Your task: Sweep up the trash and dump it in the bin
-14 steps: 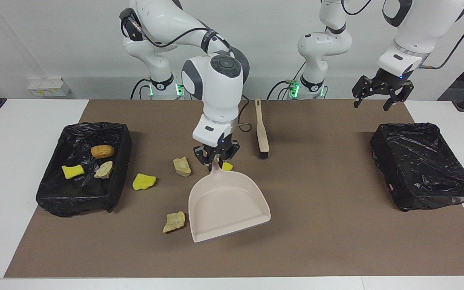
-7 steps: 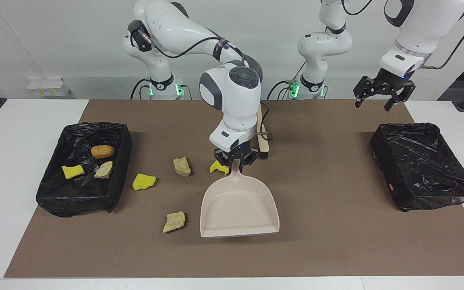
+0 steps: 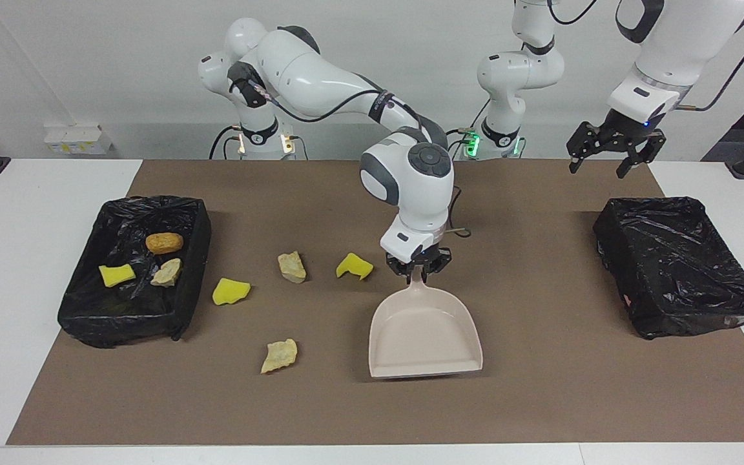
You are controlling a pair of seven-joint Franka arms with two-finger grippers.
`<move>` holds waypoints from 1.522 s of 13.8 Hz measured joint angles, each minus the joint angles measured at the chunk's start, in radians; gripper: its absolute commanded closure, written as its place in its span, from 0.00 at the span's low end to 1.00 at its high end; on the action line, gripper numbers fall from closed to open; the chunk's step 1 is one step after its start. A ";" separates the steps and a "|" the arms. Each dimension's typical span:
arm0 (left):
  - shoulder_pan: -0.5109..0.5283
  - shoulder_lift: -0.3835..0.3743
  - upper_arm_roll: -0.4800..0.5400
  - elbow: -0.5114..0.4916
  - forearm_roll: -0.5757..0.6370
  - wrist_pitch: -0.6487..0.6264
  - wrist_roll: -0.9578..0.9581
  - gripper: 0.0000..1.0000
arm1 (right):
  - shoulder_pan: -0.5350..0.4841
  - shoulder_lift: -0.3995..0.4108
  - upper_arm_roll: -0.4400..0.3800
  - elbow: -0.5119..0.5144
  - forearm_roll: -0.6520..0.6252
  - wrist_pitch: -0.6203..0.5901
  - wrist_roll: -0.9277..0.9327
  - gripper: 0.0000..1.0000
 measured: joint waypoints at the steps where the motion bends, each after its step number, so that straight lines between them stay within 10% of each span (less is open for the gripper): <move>1: 0.000 0.000 0.000 0.000 0.000 0.000 0.000 0.00 | 0.009 0.011 0.004 0.002 0.000 0.011 0.003 1.00; 6: 0.000 0.000 0.000 0.000 0.000 0.000 0.000 0.00 | 0.027 0.029 0.005 0.012 0.000 0.030 0.012 0.53; 15: 0.000 0.002 0.000 0.000 0.000 0.000 0.000 0.00 | 0.011 -0.057 0.007 0.022 0.044 -0.012 0.083 0.17; 21: 0.000 0.006 -0.003 0.000 0.000 0.000 0.000 0.00 | 0.048 -0.410 0.029 -0.455 0.157 0.009 0.150 0.18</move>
